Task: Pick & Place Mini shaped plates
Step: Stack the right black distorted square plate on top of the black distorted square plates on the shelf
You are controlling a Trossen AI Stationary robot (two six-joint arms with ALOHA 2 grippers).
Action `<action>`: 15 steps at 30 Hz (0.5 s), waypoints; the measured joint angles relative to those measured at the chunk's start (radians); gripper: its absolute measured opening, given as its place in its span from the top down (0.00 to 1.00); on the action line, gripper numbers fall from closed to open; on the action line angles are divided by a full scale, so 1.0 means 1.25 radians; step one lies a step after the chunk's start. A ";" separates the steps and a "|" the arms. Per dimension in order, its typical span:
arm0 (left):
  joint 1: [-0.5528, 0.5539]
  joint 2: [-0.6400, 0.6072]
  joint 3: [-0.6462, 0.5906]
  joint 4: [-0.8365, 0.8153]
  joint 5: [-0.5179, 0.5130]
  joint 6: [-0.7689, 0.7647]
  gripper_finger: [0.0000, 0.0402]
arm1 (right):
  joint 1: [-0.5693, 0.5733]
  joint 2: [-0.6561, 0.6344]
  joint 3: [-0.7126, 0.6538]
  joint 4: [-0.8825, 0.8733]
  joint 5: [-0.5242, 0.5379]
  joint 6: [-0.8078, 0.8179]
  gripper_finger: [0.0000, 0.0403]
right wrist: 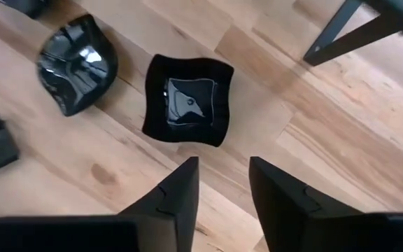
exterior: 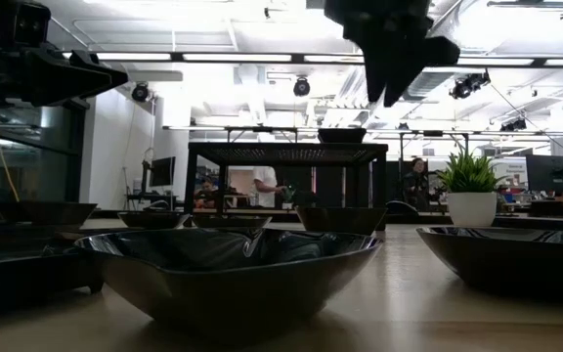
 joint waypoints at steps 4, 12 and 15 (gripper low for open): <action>0.000 0.000 0.000 0.000 0.000 0.000 0.58 | -0.001 0.049 0.000 0.004 0.019 0.015 0.66; 0.000 0.000 0.000 0.000 0.000 0.000 0.58 | 0.001 0.127 0.000 0.012 0.065 0.031 0.66; 0.000 0.000 0.000 0.000 0.000 0.000 0.58 | 0.007 0.142 0.000 0.012 0.107 0.037 0.66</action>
